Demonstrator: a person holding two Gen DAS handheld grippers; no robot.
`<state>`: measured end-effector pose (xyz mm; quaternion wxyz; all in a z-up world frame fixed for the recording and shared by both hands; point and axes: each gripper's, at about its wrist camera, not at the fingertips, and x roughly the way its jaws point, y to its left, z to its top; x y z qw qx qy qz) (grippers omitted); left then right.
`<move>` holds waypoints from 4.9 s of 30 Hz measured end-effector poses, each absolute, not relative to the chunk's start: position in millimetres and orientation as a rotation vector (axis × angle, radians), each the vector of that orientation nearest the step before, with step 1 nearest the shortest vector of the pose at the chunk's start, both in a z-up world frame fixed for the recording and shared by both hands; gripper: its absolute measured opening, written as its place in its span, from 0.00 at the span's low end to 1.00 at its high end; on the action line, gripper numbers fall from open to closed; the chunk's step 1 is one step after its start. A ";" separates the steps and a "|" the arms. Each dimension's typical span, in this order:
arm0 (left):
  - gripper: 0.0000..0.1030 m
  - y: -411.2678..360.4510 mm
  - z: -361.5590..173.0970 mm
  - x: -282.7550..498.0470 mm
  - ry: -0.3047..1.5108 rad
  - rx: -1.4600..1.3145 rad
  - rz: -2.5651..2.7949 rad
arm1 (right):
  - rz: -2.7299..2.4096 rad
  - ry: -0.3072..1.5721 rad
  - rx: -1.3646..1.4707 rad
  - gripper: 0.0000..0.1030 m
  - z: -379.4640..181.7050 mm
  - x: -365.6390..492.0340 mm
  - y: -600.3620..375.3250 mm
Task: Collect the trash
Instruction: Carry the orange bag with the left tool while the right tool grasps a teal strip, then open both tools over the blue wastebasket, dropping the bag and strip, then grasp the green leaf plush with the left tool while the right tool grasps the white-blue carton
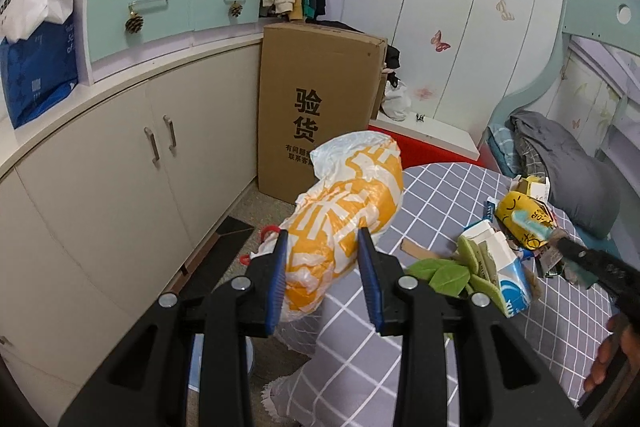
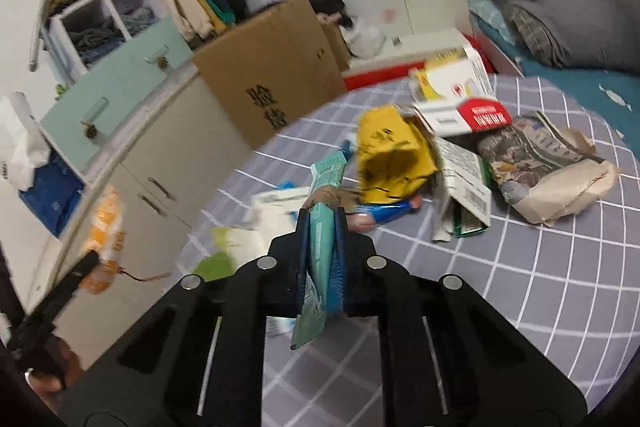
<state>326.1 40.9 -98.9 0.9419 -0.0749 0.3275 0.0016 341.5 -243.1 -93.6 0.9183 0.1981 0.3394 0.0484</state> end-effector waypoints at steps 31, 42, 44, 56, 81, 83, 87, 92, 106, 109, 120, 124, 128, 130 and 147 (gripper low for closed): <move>0.32 293.8 -265.7 303.1 1.042 -0.266 0.460 | 0.638 1.118 0.046 0.63 -257.7 403.7 165.7; 0.33 285.9 -279.0 314.3 1.084 -0.262 0.424 | 0.521 1.043 -0.021 0.68 -246.7 389.2 148.2; 0.33 282.1 -278.4 315.8 1.084 -0.252 0.413 | 0.501 1.018 -0.025 0.68 -239.1 387.5 144.9; 0.44 267.8 -253.0 321.5 1.034 -0.215 0.381 | 0.431 0.842 0.063 0.72 -190.2 374.4 111.0; 0.82 194.2 -152.3 275.1 0.844 -0.200 0.271 | 0.336 0.749 0.185 0.77 -126.9 321.9 23.3; 0.82 178.3 -143.9 270.6 0.831 -0.193 0.235 | 0.314 0.733 0.196 0.78 -122.0 314.2 8.9; 0.82 137.5 -132.7 269.9 0.815 -0.162 0.154 | 0.246 0.694 0.222 0.78 -112.8 296.8 -33.2; 0.82 65.0 -126.0 274.6 0.818 -0.075 0.006 | 0.140 0.660 0.270 0.79 -107.1 277.3 -93.6; 0.81 -67.3 -124.5 307.3 0.826 0.034 -0.257 | -0.064 0.670 0.412 0.79 -127.9 261.3 -228.7; 0.70 -79.9 -131.1 322.2 0.853 0.014 -0.286 | -0.076 0.671 0.424 0.79 -133.2 259.2 -242.2; 0.17 -95.9 -158.1 360.4 0.942 -0.061 -0.360 | -0.075 0.699 0.447 0.79 -143.5 270.9 -266.5; 0.05 -86.3 -154.7 360.0 0.925 -0.141 -0.394 | -0.062 0.703 0.445 0.79 -142.9 275.5 -264.4; 0.04 -77.2 -132.2 351.2 0.834 -0.148 -0.384 | -0.007 0.722 0.502 0.79 -145.4 281.7 -260.4; 0.04 -69.7 -121.8 345.9 0.797 -0.161 -0.376 | 0.043 0.744 0.561 0.79 -150.4 287.3 -256.8; 0.04 -44.7 -112.2 336.9 0.761 -0.200 -0.381 | 0.212 0.748 0.816 0.29 -174.6 345.9 -237.7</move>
